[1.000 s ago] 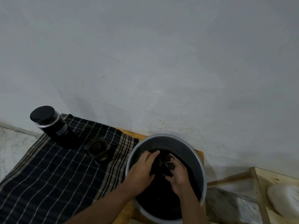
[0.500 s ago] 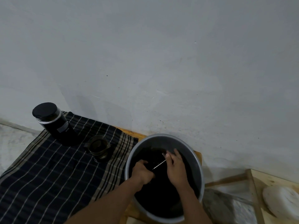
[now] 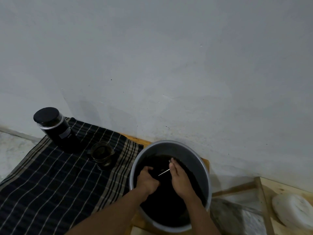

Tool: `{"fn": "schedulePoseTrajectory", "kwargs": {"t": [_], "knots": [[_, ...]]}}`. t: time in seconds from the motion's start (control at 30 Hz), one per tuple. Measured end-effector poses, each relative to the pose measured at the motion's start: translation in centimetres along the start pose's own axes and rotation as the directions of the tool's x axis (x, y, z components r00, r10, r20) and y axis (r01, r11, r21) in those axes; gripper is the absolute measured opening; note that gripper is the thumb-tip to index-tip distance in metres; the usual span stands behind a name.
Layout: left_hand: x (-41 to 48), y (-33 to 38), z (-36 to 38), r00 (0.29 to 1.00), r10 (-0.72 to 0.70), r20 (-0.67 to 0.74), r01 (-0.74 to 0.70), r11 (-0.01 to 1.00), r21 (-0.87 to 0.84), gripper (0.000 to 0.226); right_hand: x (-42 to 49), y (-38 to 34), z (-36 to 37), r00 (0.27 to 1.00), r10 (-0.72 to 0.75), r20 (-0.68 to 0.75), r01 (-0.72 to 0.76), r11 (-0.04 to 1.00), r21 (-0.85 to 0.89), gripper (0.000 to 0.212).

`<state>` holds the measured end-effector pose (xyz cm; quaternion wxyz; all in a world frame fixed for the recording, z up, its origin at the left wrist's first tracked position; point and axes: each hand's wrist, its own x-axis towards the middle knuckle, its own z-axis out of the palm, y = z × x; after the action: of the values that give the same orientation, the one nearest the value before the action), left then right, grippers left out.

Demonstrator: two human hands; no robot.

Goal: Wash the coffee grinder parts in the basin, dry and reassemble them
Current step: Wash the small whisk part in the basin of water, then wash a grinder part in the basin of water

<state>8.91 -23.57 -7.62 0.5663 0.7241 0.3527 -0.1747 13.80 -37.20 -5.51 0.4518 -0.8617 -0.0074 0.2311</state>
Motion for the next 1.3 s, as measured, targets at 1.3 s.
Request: {"fn": "schedulePoseTrajectory", "kwargs": {"t": [1.3], "knots": [[-5.8,-7.6,-18.8,0.814,0.483,-0.323,-0.503,0.864,0.022,0.051,-11.7,-9.1,14.4,0.888,-0.161,-0.430,0.169,0.985,-0.021,0.029]]}}
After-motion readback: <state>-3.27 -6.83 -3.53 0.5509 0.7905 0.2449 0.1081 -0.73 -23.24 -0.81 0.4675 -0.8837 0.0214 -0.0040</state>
